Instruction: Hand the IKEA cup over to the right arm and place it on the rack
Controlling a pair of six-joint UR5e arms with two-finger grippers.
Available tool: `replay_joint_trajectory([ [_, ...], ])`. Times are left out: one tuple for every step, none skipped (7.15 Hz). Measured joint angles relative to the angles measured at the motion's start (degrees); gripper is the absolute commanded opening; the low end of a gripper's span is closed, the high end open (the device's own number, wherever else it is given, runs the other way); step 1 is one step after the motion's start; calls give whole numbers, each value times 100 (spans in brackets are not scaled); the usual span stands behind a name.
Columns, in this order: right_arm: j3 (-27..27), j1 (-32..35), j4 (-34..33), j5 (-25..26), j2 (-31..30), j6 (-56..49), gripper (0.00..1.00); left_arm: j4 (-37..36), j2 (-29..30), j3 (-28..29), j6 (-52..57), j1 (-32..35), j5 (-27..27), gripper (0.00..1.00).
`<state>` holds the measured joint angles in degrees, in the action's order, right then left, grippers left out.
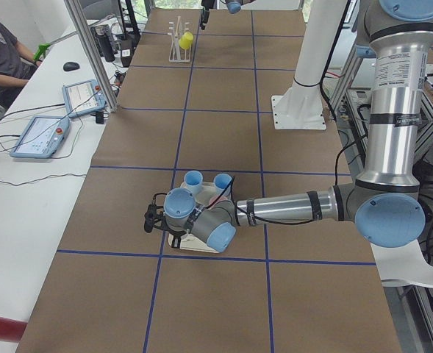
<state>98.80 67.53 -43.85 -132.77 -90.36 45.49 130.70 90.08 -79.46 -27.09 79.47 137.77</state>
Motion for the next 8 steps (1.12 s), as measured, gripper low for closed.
replay_joint_trajectory([
  [33, -8, -6, 25, 18, 25, 98, -156, -34, -252, -11, 130, 141, 0],
  [100, -17, 4, 42, 56, 228, 98, -590, -65, -643, -62, 224, 401, 0],
  [213, -31, 29, 49, 102, 617, 98, -980, -107, -1101, -338, 295, 588, 0],
  [369, -65, 58, 48, 136, 1025, 98, -1146, -138, -1558, -979, 316, 679, 0],
  [500, -116, 157, 44, 157, 1413, 98, -1183, -128, -1986, -1782, 290, 747, 0],
  [572, -164, 392, 42, 169, 1813, 98, -1074, -76, -2323, -2629, 187, 889, 0],
  [600, -216, 738, 43, 178, 2304, 98, -726, 77, -2499, -3608, -59, 1041, 0],
  [607, -266, 1126, 46, 208, 2834, 98, -248, 431, -2542, -4745, -466, 1022, 0],
])
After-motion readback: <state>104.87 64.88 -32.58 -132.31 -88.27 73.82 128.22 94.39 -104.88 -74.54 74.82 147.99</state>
